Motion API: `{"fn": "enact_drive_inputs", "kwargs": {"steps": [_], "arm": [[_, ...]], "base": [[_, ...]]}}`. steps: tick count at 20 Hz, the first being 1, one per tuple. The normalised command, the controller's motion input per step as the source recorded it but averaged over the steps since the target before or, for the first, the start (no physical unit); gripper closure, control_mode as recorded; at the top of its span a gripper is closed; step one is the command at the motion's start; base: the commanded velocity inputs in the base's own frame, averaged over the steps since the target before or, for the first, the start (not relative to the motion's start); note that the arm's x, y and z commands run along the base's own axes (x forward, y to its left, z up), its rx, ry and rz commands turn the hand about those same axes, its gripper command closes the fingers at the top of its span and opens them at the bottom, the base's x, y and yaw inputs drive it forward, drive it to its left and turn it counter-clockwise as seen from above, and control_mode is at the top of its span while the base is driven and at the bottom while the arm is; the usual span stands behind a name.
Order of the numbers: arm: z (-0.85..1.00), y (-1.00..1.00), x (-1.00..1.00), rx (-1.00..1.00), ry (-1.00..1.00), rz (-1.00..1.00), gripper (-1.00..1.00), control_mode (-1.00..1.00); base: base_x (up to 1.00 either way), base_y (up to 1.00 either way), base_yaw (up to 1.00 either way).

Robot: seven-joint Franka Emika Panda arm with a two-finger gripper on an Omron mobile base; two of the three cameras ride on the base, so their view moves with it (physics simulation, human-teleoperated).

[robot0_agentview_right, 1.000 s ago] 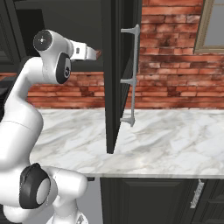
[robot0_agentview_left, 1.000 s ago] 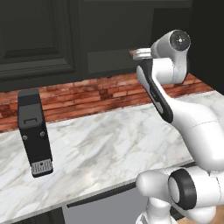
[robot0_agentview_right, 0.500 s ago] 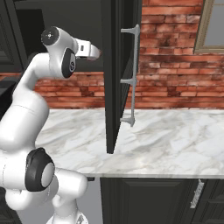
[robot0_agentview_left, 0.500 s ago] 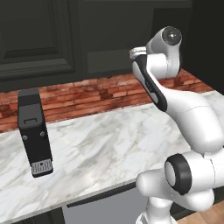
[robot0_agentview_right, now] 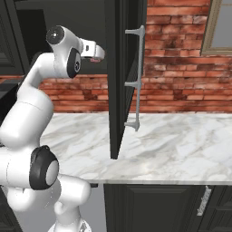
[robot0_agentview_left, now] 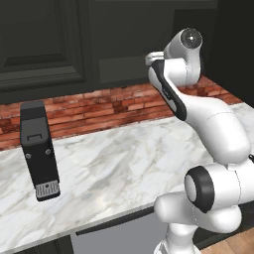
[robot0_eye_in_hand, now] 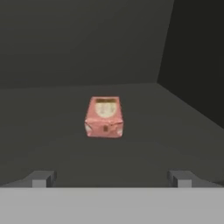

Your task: Locate and retrieve the dish brush and bar soap from the cabinet. Place them next to the sink.

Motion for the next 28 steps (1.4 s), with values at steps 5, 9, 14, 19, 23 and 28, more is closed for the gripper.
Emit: {"fn": "enact_drive_inputs", "kwargs": {"steps": [5,9,14,19,23,28], "arm": [[-0.16,0.0,0.19,0.0,0.02,-0.02,-1.0,-1.0],[-0.1,0.0,0.23,0.0,0.01,-0.01,-1.0,-1.0],[-0.06,0.0,0.27,0.0,0.0,-0.01,-1.0,-1.0],[-0.09,0.0,0.26,0.0,0.0,-0.01,-1.0,-1.0],[-0.07,0.0,0.27,0.0,0.0,0.0,-1.0,-1.0],[-0.03,0.03,0.31,0.0,0.0,0.0,-1.0,-1.0]], "base": [[0.0,0.0,0.0],[0.0,0.0,0.0],[0.0,0.0,0.0],[0.0,0.0,0.0],[0.0,0.0,0.0],[0.0,0.0,0.0]]}}
